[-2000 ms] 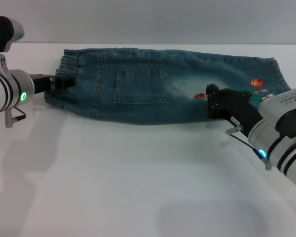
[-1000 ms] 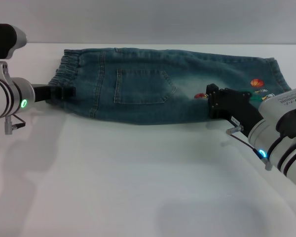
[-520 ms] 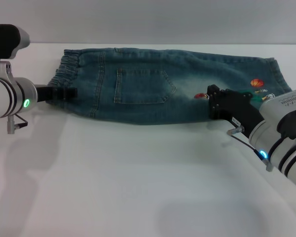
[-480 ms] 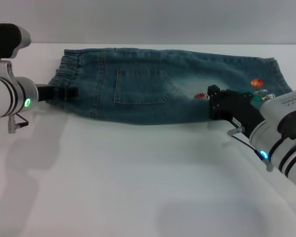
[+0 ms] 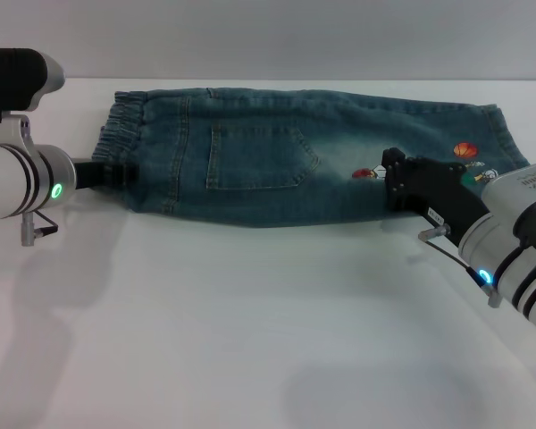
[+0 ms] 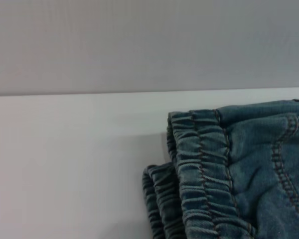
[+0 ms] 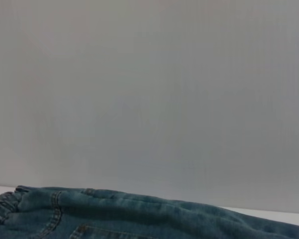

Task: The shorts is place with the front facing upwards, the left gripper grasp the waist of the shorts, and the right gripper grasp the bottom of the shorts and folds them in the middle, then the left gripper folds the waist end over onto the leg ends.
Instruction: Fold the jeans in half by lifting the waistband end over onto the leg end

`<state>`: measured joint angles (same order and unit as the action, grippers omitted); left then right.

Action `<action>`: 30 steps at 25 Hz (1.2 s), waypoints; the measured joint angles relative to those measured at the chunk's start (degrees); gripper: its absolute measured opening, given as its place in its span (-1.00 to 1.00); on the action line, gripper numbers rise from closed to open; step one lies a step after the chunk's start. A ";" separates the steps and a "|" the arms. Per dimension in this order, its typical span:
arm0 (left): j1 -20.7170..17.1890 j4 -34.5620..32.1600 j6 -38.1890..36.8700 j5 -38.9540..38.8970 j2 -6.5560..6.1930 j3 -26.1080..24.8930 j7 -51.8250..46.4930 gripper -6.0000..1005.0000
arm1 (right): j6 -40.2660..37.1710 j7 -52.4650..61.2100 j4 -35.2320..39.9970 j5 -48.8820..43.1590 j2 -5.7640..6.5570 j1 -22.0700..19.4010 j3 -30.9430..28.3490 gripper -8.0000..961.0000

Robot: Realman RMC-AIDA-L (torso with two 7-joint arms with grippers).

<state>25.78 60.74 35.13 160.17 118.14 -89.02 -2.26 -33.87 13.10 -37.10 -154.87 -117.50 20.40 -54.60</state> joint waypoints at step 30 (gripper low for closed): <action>-11.93 25.81 3.35 -4.61 -0.28 4.04 0.24 -0.32 | -0.31 0.00 1.24 0.01 -0.46 1.19 -0.33 -0.99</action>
<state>13.85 86.54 38.49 155.56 117.86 -84.98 -2.02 -34.18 13.09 -35.86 -154.86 -117.96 21.59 -54.93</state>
